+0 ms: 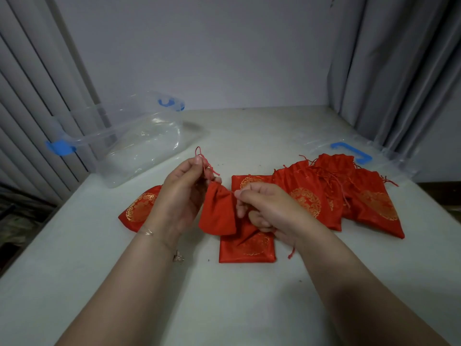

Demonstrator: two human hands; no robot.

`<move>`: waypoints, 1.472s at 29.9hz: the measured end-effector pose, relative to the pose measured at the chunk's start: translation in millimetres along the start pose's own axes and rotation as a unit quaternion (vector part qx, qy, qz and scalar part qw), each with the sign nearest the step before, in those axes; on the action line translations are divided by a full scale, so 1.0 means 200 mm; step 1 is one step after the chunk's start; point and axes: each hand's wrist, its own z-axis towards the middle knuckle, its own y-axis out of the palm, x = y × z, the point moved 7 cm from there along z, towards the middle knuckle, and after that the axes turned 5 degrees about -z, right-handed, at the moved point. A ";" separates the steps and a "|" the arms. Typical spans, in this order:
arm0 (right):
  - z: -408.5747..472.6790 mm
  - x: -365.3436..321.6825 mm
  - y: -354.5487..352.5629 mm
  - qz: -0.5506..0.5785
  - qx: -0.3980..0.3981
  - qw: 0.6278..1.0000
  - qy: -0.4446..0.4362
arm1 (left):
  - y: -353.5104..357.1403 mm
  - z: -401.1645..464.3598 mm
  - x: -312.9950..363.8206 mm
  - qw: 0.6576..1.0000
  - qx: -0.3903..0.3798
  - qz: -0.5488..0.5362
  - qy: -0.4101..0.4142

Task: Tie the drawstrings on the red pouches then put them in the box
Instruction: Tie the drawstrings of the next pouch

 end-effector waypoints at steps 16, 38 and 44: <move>-0.06 -0.17 -0.08 -0.038 0.097 0.977 -0.185 | 0.10 -0.07 -0.09 0.932 -0.114 0.342 -0.030; -0.02 -0.07 -0.07 0.021 0.009 0.997 -0.075 | 0.16 -0.11 -0.09 0.955 -0.174 0.233 -0.066; -0.01 -0.06 -0.12 0.019 0.052 0.995 -0.083 | 0.14 -0.10 -0.08 0.954 -0.146 0.258 -0.048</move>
